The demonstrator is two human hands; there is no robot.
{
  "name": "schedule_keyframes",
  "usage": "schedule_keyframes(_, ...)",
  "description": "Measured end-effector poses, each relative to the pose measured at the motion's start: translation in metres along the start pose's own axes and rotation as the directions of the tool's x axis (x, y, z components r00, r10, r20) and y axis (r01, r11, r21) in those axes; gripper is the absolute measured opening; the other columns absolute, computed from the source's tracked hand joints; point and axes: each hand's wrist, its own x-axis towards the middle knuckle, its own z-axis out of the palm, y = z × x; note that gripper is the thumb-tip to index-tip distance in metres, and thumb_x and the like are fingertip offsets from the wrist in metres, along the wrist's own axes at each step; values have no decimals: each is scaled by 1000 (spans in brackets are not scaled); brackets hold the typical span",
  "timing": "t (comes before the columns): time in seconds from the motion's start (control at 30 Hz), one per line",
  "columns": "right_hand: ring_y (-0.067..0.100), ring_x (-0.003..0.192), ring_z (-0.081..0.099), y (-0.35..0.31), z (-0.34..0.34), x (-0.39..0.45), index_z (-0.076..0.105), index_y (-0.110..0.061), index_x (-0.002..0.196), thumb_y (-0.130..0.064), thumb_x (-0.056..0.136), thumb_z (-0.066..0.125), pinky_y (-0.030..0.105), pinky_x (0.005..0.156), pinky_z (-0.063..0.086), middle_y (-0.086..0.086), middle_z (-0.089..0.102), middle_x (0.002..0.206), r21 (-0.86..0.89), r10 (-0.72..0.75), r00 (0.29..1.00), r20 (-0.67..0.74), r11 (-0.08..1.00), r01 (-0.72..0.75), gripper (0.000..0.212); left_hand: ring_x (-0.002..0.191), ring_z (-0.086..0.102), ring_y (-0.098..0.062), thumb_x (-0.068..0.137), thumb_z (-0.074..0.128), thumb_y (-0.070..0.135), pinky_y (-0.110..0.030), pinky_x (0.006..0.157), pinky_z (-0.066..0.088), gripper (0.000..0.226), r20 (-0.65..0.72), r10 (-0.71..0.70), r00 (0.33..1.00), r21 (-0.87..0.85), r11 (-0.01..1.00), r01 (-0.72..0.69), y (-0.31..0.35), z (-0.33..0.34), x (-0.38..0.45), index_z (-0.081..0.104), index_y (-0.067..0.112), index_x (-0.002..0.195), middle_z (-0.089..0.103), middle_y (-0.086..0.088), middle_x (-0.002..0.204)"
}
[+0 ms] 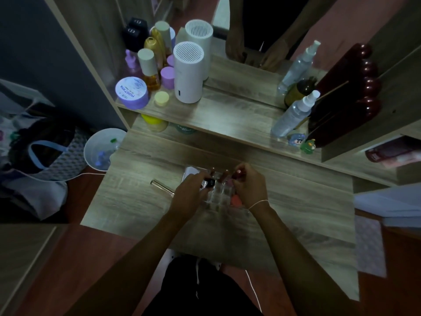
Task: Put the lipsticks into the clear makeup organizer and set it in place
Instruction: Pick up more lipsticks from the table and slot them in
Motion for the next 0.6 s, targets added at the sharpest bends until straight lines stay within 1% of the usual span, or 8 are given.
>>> schedule_keyframes(0.07,16,78,63,0,2,0,63,-13,89,1,71,74,38,79,57,6,70,87,-8,1,1000,1,1000,-1,26,85,56,-12,88,64,19,-28,69,50,17,12,-22,1000,16,1000,22,2,0,2,62,15,104,67,-6,100)
schedule_keyframes(0.1,17,77,63,0,3,0,64,-12,87,3,69,74,40,79,57,6,69,85,-10,-5,1000,1,1000,5,25,87,57,-15,89,63,19,-31,72,52,16,22,-36,999,25,999,36,2,0,2,62,14,104,67,-6,100)
schedule_keyframes(0.23,21,79,64,1,5,0,64,-10,87,5,68,72,44,79,56,8,68,86,-33,-39,999,20,999,40,26,94,58,-21,92,57,18,-27,73,44,18,44,-44,998,67,997,41,2,1,2,61,10,107,68,-10,102)
schedule_keyframes(0.3,22,80,64,2,5,0,64,-10,88,5,68,72,44,79,56,9,69,87,-47,-46,999,22,998,47,26,96,58,-22,92,56,16,-28,75,43,19,48,-42,998,95,995,38,2,2,2,61,9,109,67,-12,104)
schedule_keyframes(0.4,22,82,64,2,5,0,64,-11,89,3,69,72,43,79,56,8,68,89,-69,-50,998,25,996,52,26,97,57,-24,93,54,17,-27,75,41,18,47,-14,999,105,994,9,4,2,2,61,9,107,66,-13,105)
schedule_keyframes(0.5,20,79,63,3,5,-2,64,-15,87,1,69,73,40,77,57,6,68,88,-85,-53,998,24,995,55,26,107,53,-28,93,55,16,-31,84,43,25,80,29,996,162,986,-42,4,3,1,58,5,115,60,-17,119)
schedule_keyframes(0.6,18,75,63,4,4,-2,64,-16,89,0,68,73,39,75,57,5,69,86,-89,-57,998,19,994,58,28,111,52,-29,92,57,16,-35,89,45,30,84,16,996,181,983,-32,2,3,1,56,3,119,57,-19,124)
